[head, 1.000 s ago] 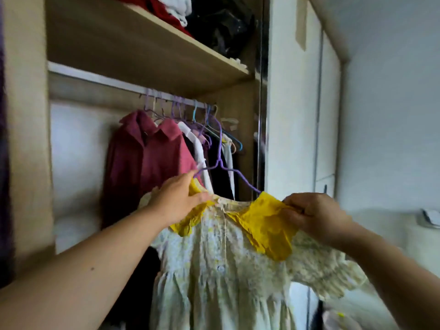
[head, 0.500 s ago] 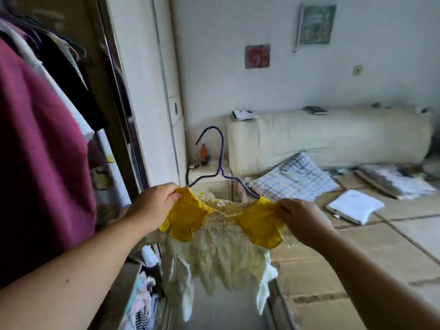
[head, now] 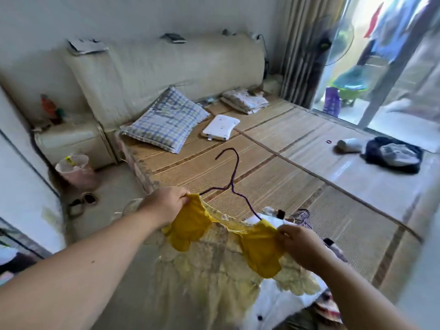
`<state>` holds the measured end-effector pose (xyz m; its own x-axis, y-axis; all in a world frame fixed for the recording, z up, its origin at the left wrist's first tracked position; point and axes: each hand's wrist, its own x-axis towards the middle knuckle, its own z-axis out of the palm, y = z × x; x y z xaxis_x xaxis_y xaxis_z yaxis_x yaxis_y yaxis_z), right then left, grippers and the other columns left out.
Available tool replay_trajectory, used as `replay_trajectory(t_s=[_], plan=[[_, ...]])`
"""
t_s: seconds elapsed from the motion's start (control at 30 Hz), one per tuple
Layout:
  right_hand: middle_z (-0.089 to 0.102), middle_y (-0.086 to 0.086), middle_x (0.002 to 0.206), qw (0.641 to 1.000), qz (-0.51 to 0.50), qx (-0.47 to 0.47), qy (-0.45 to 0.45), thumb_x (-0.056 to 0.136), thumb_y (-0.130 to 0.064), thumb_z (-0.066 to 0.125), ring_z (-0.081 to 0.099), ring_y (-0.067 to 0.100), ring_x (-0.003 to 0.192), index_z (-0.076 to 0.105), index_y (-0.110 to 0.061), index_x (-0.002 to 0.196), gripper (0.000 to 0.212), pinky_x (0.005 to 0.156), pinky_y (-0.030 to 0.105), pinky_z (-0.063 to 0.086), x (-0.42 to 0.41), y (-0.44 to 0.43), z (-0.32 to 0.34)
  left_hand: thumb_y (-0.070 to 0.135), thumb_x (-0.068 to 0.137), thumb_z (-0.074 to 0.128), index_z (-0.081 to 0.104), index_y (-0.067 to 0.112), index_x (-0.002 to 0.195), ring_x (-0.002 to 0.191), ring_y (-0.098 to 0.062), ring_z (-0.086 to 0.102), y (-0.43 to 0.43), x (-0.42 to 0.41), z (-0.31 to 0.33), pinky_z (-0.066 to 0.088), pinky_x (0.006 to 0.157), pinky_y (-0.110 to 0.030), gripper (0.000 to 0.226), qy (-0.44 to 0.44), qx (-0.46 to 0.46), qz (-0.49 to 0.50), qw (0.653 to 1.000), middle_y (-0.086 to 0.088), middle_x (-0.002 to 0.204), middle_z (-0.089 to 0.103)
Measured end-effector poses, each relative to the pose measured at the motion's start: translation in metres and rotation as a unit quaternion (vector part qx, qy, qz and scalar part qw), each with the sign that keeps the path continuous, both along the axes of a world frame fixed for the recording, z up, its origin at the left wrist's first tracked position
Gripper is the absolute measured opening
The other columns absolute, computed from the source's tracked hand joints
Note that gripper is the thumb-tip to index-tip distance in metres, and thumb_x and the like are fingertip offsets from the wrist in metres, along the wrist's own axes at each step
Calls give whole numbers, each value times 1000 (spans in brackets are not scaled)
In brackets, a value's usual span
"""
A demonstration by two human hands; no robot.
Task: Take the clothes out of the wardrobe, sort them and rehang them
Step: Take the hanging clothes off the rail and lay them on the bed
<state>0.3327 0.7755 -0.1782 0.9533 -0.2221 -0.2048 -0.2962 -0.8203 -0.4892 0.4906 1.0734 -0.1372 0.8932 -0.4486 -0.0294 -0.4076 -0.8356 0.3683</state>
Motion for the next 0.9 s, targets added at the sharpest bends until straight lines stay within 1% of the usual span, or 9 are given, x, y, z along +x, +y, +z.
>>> replay_trajectory(t_s=[0.1,0.23,0.3,0.47,0.6,0.67,0.7,0.77,0.9], plan=[[56,-12,73,996,-81,28,26,92,-29,55,52,6,66,64,-34,90,11,59,23,41,-38,-49,-18,38,96,42,62,28,103,95,-26,60,-70,-2,-22,50,82,-40,24,34,28,-60,997,1,101,67],[63,-7,81,981,-173,63,57,91,-24,55,61,14,76,69,-29,94,14,72,35,51,-68,-120,-51,30,96,43,60,22,99,93,-29,58,-176,-4,-60,47,74,-36,20,58,54,-119,990,-4,99,64],[64,-3,85,973,-211,71,70,92,-22,53,62,17,79,69,-25,98,16,75,39,54,-71,-148,-70,25,95,42,60,20,101,98,-32,57,-220,-4,-77,48,78,-40,19,73,74,-137,985,-8,104,64],[63,2,91,961,-245,63,115,93,-20,46,60,19,84,63,-24,105,21,77,41,54,-45,-196,-123,23,95,38,58,24,100,104,-34,55,-294,17,-125,43,78,-37,20,83,117,-116,983,-9,114,60],[64,3,95,957,-232,48,166,91,-17,44,61,21,86,60,-25,114,29,79,40,54,-16,-224,-155,23,94,38,48,27,82,100,-34,55,-321,38,-160,41,72,-34,16,117,138,-89,979,-10,109,61],[66,5,103,954,-235,50,180,93,-22,44,62,24,91,54,-27,121,30,82,41,53,-4,-233,-169,25,94,42,56,29,93,105,-32,54,-329,46,-177,46,81,-38,14,132,127,-73,980,-8,114,59],[65,6,111,951,-244,51,181,94,-28,46,62,26,97,49,-28,128,34,84,41,52,2,-237,-176,29,93,46,59,30,109,110,-30,52,-331,49,-186,46,88,-39,20,133,115,-65,982,-6,120,57],[59,9,127,948,-258,45,182,92,-36,53,58,28,109,33,-29,142,54,90,39,49,11,-240,-185,34,90,53,49,29,133,122,-26,46,-332,49,-199,41,100,-40,44,131,100,-65,984,-3,133,50],[44,9,143,961,-200,37,185,90,-32,58,44,26,128,25,-21,147,67,97,33,39,34,-223,-193,37,86,57,35,28,143,138,-19,29,-315,44,-215,27,112,-35,62,151,106,-90,979,-2,152,32]])
